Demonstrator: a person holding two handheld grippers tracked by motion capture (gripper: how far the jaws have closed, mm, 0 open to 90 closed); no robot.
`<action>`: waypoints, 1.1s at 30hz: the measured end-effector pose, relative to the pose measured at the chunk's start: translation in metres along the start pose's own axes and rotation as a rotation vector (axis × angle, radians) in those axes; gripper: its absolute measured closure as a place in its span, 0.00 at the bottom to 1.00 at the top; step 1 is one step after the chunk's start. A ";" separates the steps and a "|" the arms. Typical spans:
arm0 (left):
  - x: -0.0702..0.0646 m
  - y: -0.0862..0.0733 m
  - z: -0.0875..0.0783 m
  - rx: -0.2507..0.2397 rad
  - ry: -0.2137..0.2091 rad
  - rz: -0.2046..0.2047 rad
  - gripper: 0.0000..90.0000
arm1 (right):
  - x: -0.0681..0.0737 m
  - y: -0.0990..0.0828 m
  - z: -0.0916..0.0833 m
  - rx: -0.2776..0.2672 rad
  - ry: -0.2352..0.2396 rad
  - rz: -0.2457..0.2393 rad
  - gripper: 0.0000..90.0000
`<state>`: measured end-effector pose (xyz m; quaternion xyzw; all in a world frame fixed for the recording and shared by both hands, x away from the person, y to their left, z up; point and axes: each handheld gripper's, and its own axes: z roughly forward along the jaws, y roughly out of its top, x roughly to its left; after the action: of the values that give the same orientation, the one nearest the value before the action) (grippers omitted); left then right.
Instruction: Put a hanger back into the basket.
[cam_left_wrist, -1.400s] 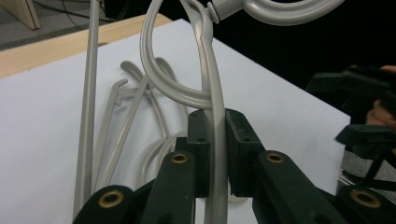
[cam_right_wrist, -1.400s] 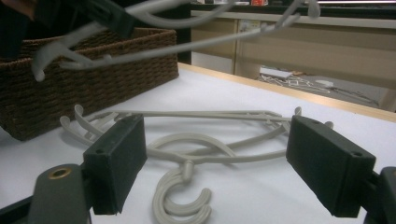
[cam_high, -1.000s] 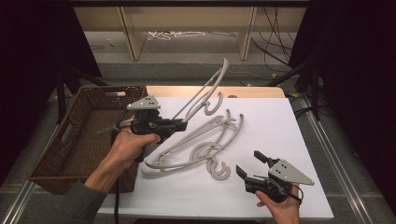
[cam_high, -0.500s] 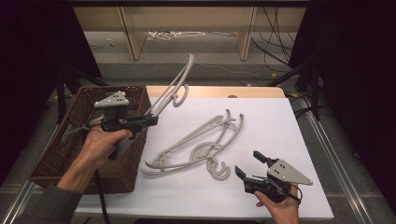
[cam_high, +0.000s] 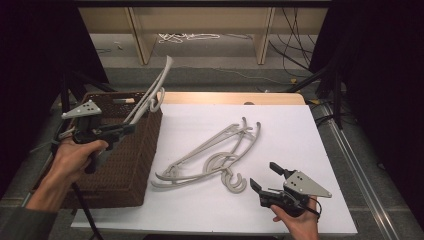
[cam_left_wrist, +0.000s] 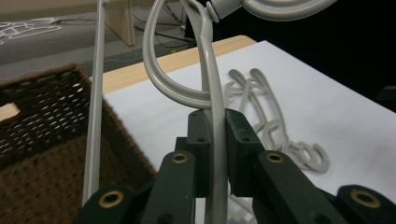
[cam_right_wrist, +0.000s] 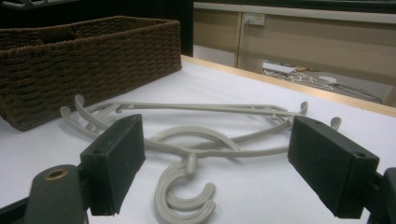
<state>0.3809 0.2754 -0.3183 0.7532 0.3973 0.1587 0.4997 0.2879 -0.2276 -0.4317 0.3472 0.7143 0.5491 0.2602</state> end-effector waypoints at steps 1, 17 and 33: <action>0.003 -0.002 -0.002 0.005 0.005 0.005 0.90 | 0.000 0.000 0.000 0.003 0.003 0.001 0.22; 0.035 -0.042 -0.029 0.026 0.065 0.015 0.91 | 0.001 -0.001 0.003 -0.009 0.015 0.008 0.22; 0.056 -0.075 -0.045 0.086 0.109 0.063 0.90 | 0.001 -0.003 0.004 0.005 0.011 0.004 0.22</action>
<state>0.3548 0.3593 -0.3728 0.7762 0.4065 0.1980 0.4395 0.2896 -0.2242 -0.4352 0.3461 0.7164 0.5499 0.2543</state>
